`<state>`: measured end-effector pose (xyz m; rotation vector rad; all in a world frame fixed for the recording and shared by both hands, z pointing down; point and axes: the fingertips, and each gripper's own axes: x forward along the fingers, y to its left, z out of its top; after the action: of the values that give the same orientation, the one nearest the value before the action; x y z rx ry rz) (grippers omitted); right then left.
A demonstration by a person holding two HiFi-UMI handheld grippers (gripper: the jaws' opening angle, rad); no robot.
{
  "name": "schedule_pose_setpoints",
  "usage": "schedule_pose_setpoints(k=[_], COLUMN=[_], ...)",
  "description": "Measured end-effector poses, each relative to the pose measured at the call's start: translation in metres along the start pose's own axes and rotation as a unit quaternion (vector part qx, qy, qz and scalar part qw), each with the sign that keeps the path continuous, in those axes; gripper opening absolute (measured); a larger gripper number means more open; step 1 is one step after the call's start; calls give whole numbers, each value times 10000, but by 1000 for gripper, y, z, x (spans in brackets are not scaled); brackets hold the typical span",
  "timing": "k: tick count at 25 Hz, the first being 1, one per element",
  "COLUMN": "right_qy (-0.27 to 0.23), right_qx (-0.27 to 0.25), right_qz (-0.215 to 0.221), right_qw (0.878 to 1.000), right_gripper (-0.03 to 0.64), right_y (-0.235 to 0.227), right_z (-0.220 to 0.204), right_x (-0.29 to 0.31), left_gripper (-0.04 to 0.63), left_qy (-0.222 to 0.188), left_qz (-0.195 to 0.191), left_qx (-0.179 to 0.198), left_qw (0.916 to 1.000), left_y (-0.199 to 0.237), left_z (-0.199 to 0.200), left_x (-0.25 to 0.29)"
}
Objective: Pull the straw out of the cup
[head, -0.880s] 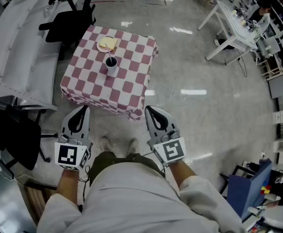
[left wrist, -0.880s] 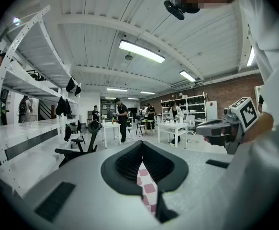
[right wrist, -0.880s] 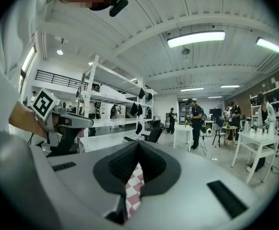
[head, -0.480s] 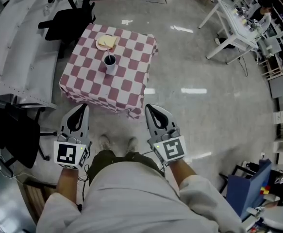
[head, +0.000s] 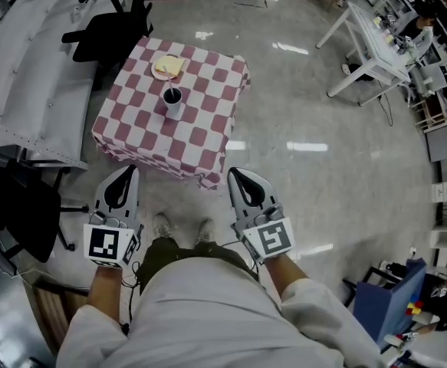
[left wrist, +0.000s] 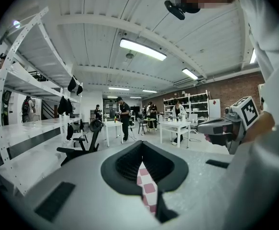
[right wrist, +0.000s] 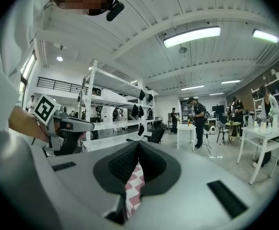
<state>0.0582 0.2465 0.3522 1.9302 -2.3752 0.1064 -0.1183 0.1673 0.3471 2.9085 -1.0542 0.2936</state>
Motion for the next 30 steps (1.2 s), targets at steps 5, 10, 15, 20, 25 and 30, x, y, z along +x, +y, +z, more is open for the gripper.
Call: schedule_pose_setpoints(k=[5,10,15,20,25,30], right_qy=[21,106,160,133,154,166], right_qx=[1,-41,34,12,20,18], right_qz=[241,502,646,644,479,255], right_qw=[9997,9987,9978,9978,9987,9995], right_gripper=[9,14,31,31,28,25], right_y=[-7,-12,-13,-11,-15,-21], right_z=[-5,-14,-21,-14,-9,-3], right_x=[-4,-5,10,44,82,119], left_gripper=[5,5,5,5,5,5], left_qy=[-27,18,66,65,37,-3], left_qz=[204,358,441,382,187,-45], left_qx=[-28,-47,-144,-188,-200,-151], left_qw=[9998,9993,9989,9991,9996,9999], left_y=[-6,-15,-5,22,55,87], left_z=[-1,-7,-15,-17,-12,-5], left_x=[1,0,5,26,57,86])
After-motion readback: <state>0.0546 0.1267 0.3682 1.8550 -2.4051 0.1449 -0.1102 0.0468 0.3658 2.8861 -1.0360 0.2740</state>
